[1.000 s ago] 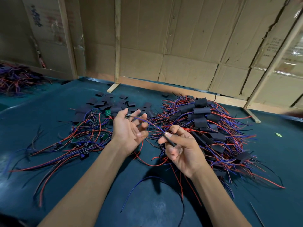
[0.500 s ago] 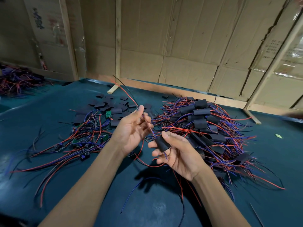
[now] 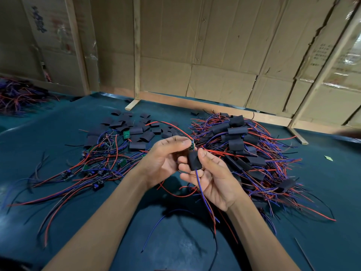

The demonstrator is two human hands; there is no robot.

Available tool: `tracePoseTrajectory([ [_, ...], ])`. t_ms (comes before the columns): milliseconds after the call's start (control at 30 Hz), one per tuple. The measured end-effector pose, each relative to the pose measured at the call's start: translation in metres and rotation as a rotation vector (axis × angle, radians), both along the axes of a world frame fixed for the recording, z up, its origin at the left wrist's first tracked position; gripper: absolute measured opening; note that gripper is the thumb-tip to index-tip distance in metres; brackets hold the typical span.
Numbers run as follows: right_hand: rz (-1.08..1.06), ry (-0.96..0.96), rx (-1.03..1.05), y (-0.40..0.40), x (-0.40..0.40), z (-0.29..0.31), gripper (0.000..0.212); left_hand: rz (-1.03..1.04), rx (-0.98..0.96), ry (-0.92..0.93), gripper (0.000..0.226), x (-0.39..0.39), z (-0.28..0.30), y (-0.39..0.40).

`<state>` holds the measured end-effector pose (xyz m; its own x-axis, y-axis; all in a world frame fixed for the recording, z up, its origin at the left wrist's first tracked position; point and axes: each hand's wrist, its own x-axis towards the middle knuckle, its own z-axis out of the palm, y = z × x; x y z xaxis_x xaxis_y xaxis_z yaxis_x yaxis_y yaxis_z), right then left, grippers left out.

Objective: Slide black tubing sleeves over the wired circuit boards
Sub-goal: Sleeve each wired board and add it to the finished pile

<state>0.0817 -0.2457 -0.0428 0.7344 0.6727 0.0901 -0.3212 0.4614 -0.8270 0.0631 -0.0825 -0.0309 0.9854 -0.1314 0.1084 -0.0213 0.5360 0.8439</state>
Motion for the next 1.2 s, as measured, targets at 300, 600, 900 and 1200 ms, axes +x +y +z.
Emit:
tracePoseTrajectory([
  [300,0.01,-0.007,0.035,-0.0014,0.0003,-0.0005,0.043,-0.006,0.009,-0.064,0.012,-0.0009,-0.0016,0.0007],
  [600,-0.002,-0.044,0.034,-0.0027,0.0011,-0.0003,0.032,0.001,0.001,-0.065,0.018,-0.0042,0.0013,0.0007],
  [900,-0.047,-0.062,0.06,-0.0017,0.0045,-0.003,0.038,-0.012,0.042,-0.167,0.015,-0.0076,0.0029,-0.0036],
  [1200,-0.067,-0.074,0.074,-0.0003,0.0056,-0.0053,0.039,-0.031,0.092,-0.176,0.011,-0.0048,0.0001,-0.0033],
])
